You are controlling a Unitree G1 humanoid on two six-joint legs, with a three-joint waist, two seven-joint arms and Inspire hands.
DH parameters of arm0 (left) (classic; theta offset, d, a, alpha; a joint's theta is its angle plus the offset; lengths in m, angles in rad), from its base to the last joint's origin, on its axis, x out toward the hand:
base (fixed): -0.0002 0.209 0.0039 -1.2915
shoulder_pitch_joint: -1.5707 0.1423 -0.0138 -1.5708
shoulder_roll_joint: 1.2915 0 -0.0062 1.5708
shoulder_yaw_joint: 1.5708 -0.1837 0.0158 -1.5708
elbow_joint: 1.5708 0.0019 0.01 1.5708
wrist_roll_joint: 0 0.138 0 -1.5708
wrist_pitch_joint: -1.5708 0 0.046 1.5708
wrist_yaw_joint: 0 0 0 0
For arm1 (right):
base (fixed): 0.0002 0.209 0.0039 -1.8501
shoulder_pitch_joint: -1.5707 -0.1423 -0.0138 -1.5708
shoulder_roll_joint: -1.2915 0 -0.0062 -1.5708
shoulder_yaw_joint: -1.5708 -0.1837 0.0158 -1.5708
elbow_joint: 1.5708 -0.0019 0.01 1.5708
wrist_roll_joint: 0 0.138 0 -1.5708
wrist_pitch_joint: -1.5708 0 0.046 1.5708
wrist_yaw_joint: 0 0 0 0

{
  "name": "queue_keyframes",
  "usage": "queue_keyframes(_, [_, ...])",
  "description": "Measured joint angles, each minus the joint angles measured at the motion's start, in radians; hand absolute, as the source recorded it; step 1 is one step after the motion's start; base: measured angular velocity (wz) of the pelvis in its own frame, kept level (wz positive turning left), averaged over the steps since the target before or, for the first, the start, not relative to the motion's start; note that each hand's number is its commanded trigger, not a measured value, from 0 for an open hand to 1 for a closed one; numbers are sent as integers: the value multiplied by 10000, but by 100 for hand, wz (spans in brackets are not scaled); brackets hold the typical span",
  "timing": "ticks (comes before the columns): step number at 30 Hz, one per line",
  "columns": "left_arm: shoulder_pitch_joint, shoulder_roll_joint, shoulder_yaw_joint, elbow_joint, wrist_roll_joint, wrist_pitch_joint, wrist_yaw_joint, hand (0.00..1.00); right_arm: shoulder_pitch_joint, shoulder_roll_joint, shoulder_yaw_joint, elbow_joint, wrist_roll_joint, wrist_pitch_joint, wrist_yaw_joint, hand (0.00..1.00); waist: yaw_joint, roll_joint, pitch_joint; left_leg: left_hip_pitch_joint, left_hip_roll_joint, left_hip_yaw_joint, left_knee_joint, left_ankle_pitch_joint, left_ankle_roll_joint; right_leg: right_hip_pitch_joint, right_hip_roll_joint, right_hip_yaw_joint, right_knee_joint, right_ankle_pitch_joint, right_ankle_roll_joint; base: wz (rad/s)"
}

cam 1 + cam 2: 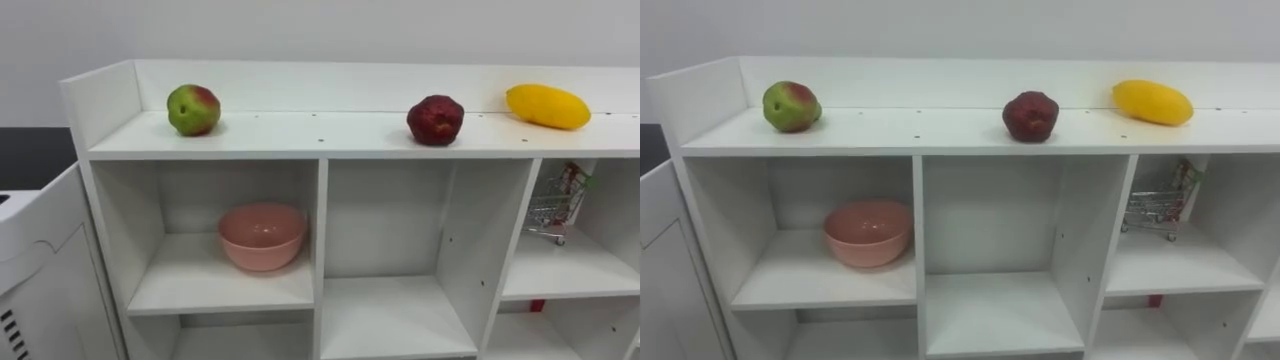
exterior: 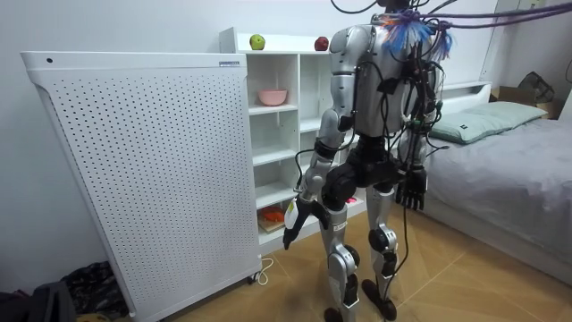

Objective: Arrange fruit in the closet

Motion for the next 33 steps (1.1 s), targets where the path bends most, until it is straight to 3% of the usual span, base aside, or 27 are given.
queue_keyframes(5, [2, 5, 12, 3, -365, -8, 1, 0, -83, -7, -1155, -187, 1648, -207, -738, 0, -5, 83, 0, -1, 5, -1, -26, -2, 3, -14, 16, 41, -18, 4, 6, 0])
queue_keyframes(7, [-42, 12, 24, -53, -302, -14, 1, 0, -101, -11, -1604, -365, 3182, -492, -1064, 0, -15, 132, 8, 6, 28, 1, -116, -11, 15, -32, 31, 36, -8, 5, 5, 4])
queue_keyframes(11, [-33, 32, 431, -414, -301, -77, -1, 0, -416, -42, -2705, -725, 4959, -671, -1446, 0, -200, 142, 12, -5, 29, 7, -127, -11, 15, -36, 30, -35, 12, 5, 5, 3])
queue_keyframes(13, [-107, 102, 724, -466, -348, -285, -3, 0, -592, -52, -3535, -1956, 5648, -781, -1843, 0, -276, 200, -2, -20, 26, 9, -161, -10, 16, -164, 30, 25, 34, 7, 5, -11])
queue_keyframes(15, [-158, 125, 794, -621, -392, -309, -3, 0, -785, -68, -3700, -3038, 5992, -857, -2297, 0, -349, 235, -4, -31, 14, -4, -153, -9, 17, -189, 21, 36, 43, 25, 8, -8])
queue_keyframes(19, [-306, 176, 660, -993, -810, -442, 37, 0, -950, -63, -3257, -6550, 6262, -1120, -3066, 0, -277, 292, -29, -200, -5, 28, -79, -7, 19, -480, 27, 182, 185, 14, 25, -7])
queue_keyframes(22, [-466, 180, 439, -1022, -1212, -450, 38, 0, -1044, -73, -2687, -8507, 5933, -1385, -3211, 0, -244, 245, -44, -293, 4, 26, -68, -2, 21, -549, 33, 142, 185, 35, 13, 0])
queue_keyframes(25, [-482, 140, 13, -1061, -1414, -496, 30, 0, -1068, -35, -2126, -10117, 5224, -1413, -3547, 0, -205, 261, -69, -386, 0, 31, -61, -2, 20, -625, 32, 139, 200, 41, 16, -1])
queue_keyframes(27, [-555, 100, -11, -1056, -1463, -604, 31, 0, -1188, -37, -1836, -10866, 5093, -1413, -3661, 0, -133, 283, -95, -468, 6, 29, -67, -1, 20, -719, 33, 120, 242, 43, 12, -4])
queue_keyframes(33, [-637, 103, -13, -1280, -1483, -711, -160, 0, -1664, -112, -1513, -12401, 4690, -1559, -3441, 0, 40, 147, -62, -497, 38, 27, -69, -1, 20, -702, 53, 126, 266, 64, -13, 0])
